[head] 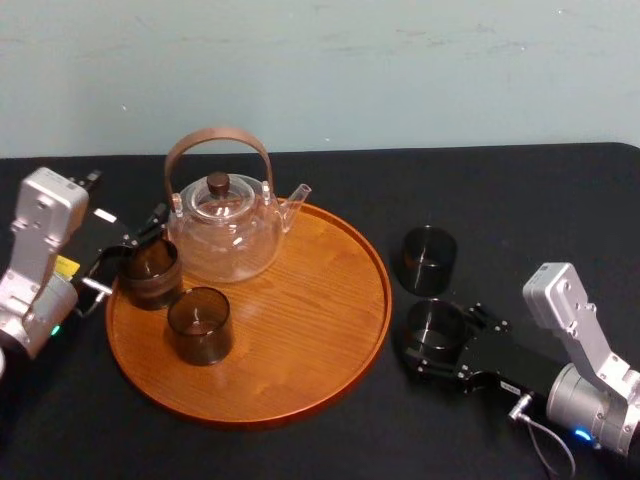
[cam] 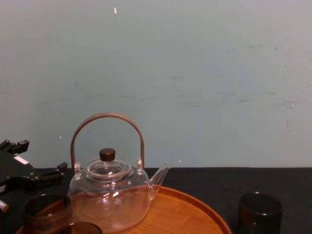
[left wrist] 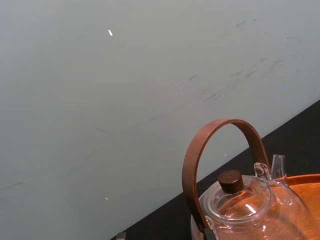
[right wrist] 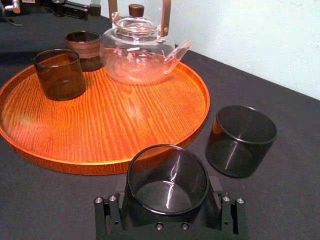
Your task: Pick up the glass from the table and place it on the tray.
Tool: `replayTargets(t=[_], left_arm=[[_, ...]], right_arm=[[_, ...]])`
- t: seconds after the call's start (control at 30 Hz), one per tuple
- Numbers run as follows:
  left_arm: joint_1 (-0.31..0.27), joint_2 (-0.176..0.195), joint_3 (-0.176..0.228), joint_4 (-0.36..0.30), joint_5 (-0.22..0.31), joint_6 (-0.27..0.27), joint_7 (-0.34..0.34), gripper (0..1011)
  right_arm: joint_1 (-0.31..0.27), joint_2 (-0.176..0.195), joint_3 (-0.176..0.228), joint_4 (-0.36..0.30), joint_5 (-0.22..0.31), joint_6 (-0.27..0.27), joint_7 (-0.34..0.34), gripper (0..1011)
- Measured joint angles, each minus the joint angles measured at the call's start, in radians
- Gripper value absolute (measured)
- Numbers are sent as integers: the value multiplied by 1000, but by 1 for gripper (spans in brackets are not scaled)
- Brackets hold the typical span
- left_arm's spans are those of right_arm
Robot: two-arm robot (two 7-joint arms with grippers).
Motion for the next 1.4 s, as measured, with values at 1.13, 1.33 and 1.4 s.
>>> replayTargets(t=[1.13, 1.33, 1.4], left_arm=[[0, 0, 0, 0, 0, 0, 0, 1002], [0, 0, 0, 0, 0, 0, 0, 1001], [0, 0, 0, 0, 0, 0, 0, 1001]], right_arm=[[18, -23, 8, 10, 0, 15, 16, 907], [26, -29, 5, -35, -2, 19, 23, 907], [28, -31, 0, -45, -6, 20, 25, 907]])
